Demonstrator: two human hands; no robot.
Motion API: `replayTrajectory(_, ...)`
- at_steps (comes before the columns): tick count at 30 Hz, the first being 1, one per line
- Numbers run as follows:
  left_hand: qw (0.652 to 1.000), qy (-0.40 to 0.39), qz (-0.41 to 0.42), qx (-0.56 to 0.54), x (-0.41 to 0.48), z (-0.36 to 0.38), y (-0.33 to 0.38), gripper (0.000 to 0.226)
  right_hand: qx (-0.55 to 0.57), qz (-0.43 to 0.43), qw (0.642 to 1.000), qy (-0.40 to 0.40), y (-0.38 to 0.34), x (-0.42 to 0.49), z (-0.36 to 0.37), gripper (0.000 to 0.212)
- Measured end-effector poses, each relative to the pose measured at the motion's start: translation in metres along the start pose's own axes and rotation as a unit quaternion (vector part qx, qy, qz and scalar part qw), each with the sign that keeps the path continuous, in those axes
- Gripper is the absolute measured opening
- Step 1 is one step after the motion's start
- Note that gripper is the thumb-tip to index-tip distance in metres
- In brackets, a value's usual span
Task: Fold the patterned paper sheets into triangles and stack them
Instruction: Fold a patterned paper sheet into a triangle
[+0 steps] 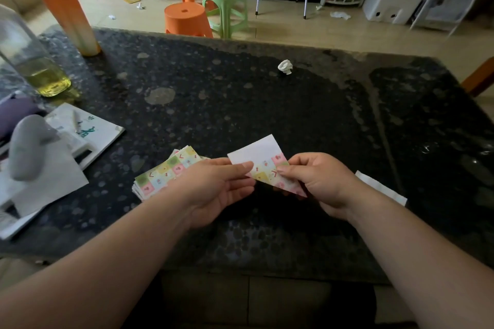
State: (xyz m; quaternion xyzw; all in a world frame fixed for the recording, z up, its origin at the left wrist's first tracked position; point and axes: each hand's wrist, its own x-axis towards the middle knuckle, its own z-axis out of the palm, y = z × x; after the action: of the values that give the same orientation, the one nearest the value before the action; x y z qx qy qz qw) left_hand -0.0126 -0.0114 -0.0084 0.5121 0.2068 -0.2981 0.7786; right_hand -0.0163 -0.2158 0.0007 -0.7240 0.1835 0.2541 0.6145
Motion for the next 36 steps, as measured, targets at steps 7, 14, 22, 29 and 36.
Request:
replayTrajectory(7, 0.999, 0.048, 0.020, 0.012, 0.003, -0.002, 0.003, 0.020, 0.037, 0.006, 0.999, -0.003, -0.003, 0.000, 0.004, 0.011)
replayTrajectory(14, 0.997, 0.004, 0.022, 0.079, 0.000, -0.001, 0.003, 0.014, 0.066, -0.019, 0.998, -0.009, -0.007, -0.002, 0.008, 0.014)
replayTrajectory(22, 0.997, -0.008, 0.002, 0.078, -0.001, 0.001, 0.006, 0.018, 0.102, -0.002, 0.994, -0.031, -0.009, -0.005, 0.011, 0.020)
replayTrajectory(29, 0.976, 0.021, 0.158, 0.150, -0.005, -0.003, 0.008, 0.058, 0.162, -0.015, 0.987, -0.005, -0.013, -0.008, 0.011, 0.055)
replayTrajectory(36, 0.868, 0.059, 0.289, 0.400, -0.018, -0.002, 0.006, 0.022, 0.144, -0.025, 0.989, -0.026, -0.016, -0.013, 0.011, 0.021)
